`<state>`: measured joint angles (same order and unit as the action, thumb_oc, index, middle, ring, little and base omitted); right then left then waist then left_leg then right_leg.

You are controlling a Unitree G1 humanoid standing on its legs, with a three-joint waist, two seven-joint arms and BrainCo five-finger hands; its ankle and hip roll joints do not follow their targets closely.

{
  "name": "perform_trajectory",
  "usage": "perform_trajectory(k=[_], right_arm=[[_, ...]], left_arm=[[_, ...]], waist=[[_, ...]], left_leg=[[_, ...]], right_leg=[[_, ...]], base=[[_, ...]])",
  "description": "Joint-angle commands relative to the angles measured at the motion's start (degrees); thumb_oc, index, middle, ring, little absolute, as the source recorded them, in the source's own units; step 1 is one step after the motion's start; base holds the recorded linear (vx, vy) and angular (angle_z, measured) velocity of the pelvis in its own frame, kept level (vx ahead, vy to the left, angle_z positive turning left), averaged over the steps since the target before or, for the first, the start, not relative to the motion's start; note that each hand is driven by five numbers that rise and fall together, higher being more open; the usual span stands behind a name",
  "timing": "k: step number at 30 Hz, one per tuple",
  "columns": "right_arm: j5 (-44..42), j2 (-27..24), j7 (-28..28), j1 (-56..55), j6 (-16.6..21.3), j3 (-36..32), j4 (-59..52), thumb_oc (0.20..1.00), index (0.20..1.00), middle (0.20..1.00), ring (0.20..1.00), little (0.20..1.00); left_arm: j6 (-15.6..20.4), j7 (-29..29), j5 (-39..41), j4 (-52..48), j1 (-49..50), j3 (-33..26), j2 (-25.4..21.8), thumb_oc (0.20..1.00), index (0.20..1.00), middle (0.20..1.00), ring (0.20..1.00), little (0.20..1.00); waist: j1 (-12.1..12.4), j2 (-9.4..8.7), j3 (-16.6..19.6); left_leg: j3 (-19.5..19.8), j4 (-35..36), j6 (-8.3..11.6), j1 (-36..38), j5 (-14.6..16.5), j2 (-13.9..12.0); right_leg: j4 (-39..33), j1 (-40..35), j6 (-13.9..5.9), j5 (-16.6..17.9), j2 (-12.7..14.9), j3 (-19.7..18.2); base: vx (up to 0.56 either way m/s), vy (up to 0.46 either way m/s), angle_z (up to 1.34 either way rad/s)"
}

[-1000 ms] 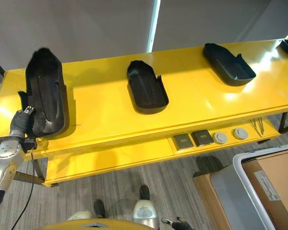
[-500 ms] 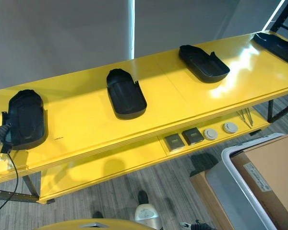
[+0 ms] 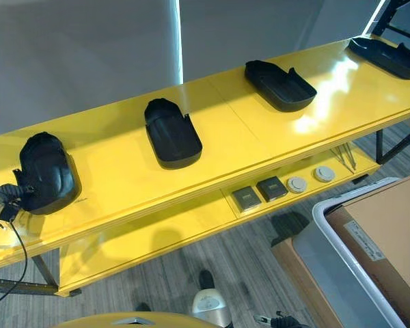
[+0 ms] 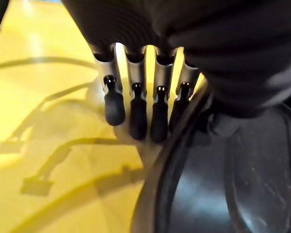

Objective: Move parts from the plastic box to the shelf.

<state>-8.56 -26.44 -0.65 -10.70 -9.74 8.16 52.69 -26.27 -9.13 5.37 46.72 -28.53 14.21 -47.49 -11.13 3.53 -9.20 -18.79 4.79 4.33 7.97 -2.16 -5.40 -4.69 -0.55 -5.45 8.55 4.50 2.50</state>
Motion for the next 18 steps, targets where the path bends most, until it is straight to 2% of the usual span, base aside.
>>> perform_trajectory(k=[1,5,11,12,13,14,16,18], right_arm=[[2.15,-1.01,0.38,0.52,0.85,1.13,1.19,1.0,1.0,1.0,1.0,1.0],[2.69,-1.06,0.19,0.71,0.87,1.12,1.83,1.0,1.0,1.0,1.0,1.0],[2.18,-0.7,0.74,1.24,0.82,1.48,2.52,1.0,1.0,1.0,1.0,1.0],[1.99,-0.68,0.72,1.35,0.84,1.5,2.68,1.0,1.0,1.0,1.0,1.0],[1.24,-0.51,0.99,1.47,1.16,1.52,3.1,1.0,1.0,1.0,1.0,1.0],[0.57,-0.4,1.19,1.59,1.02,1.64,3.05,1.0,1.0,1.0,1.0,1.0],[-0.32,0.37,1.7,1.53,0.94,1.59,3.08,1.0,1.0,1.0,1.0,1.0],[-0.94,1.47,2.46,1.16,0.85,1.33,2.87,1.0,1.0,1.0,1.0,1.0]], left_arm=[[0.95,-0.76,-3.26,1.61,-3.43,-0.58,-2.66,1.0,1.0,1.0,1.0,1.0],[2.09,-0.12,-5.13,1.03,-3.59,-0.53,-4.39,1.0,1.0,1.0,1.0,1.0],[4.1,1.2,-7.7,-3.72,-3.7,-0.92,-10.03,1.0,1.0,1.0,1.0,1.0],[5.01,2.74,-7.84,-5.13,-3.72,-1.1,-11.47,1.0,1.0,1.0,1.0,1.0],[8.18,8.12,-8.98,-8.35,-3.9,-1.68,-14.59,1.0,1.0,1.0,1.0,1.0],[9.57,10.69,-8.63,-10.73,-4.31,-1.91,-16.71,1.0,1.0,1.0,1.0,1.0],[11.32,13.27,-5.98,-18.04,-3.78,-5.16,-19.77,1.0,1.0,1.0,1.0,1.0],[12.39,14.51,-2.09,-26.93,-1.51,-9.46,-20.45,1.0,1.0,1.0,1.0,1.0]], waist=[[-0.5,-0.56,0.59],[-0.17,-0.44,0.78],[1.16,-0.32,1.23],[1.49,-0.31,1.33],[2.15,-0.37,1.51],[2.51,-0.44,1.61],[3.56,-0.76,1.81],[4.6,-1.09,1.87]], left_leg=[[2.64,-6.41,-2.14,-3.41,3.05,-0.72],[2.62,-6.01,-2.11,-2.97,3.04,-0.6],[3.0,-5.24,-2.03,-2.39,2.95,-0.39],[3.08,-5.12,-1.99,-2.29,2.94,-0.4],[3.31,-4.94,-1.89,-2.12,2.91,-0.41],[3.35,-4.87,-1.87,-2.02,2.95,-0.43],[3.65,-4.66,-1.79,-1.89,3.01,-0.54],[4.02,-4.36,-1.68,-1.8,3.02,-0.58]], right_leg=[[5.68,0.24,-3.07,-6.96,0.48,-3.69],[5.15,-0.29,-3.12,-6.83,0.51,-3.42],[4.1,-1.34,-3.13,-6.58,0.62,-2.38],[3.92,-1.55,-3.13,-6.55,0.64,-2.13],[3.56,-2.01,-3.14,-6.45,0.74,-1.65],[3.28,-2.28,-3.13,-6.38,0.81,-1.43],[2.68,-2.73,-3.12,-6.24,0.95,-0.94],[1.99,-3.19,-3.17,-6.11,1.08,-0.45]], base=[[0.0,0.0,0.0],[0.0,0.0,0.0],[-0.01,0.001,0.01],[-0.02,-0.005,0.09],[-0.01,-0.009,0.13],[0.0,-0.017,0.18],[0.0,-0.021,0.18],[0.0,-0.019,0.07]])
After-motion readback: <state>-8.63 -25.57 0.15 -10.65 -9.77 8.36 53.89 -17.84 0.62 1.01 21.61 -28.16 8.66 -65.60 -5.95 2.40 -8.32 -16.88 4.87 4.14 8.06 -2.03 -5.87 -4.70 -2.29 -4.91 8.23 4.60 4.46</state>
